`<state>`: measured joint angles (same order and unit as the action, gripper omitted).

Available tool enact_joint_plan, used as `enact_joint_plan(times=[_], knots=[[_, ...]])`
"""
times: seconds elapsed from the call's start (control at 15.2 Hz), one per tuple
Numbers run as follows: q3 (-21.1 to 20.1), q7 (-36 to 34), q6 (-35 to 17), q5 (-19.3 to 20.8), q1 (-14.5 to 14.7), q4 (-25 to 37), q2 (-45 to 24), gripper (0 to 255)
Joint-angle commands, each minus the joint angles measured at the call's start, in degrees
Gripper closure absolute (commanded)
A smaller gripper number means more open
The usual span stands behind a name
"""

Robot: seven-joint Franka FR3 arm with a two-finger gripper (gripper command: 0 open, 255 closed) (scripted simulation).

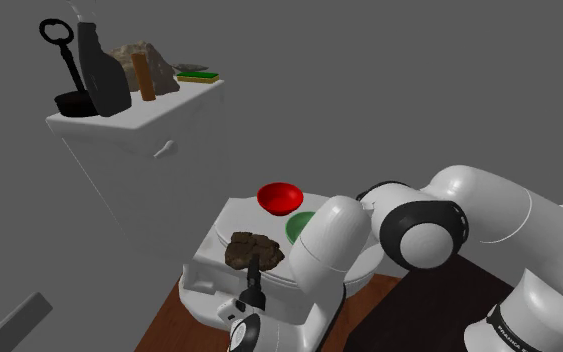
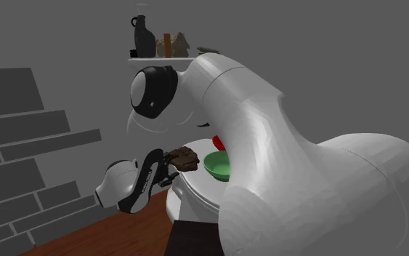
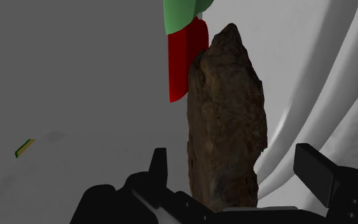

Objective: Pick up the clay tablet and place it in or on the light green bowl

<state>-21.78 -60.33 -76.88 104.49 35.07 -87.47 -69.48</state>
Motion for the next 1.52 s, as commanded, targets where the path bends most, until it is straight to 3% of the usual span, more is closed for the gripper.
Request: enact_joint_plan(times=[0.0, 0.13, 0.2, 0.79, 1.45], knots=[[0.01, 0.0, -0.02, 0.01, -0.01, 0.01, -0.01, 0], [0.01, 0.0, -0.01, 0.01, -0.01, 0.01, 0.0, 0], [0.01, 0.0, -0.01, 0.01, -0.01, 0.01, 0.0, 255], [0.0, 0.0, -0.01, 0.02, -0.01, 0.01, -0.01, 255], [-1.4, 1.45, 0.4, -1.35, -1.55, -6.48, 7.81, 255]])
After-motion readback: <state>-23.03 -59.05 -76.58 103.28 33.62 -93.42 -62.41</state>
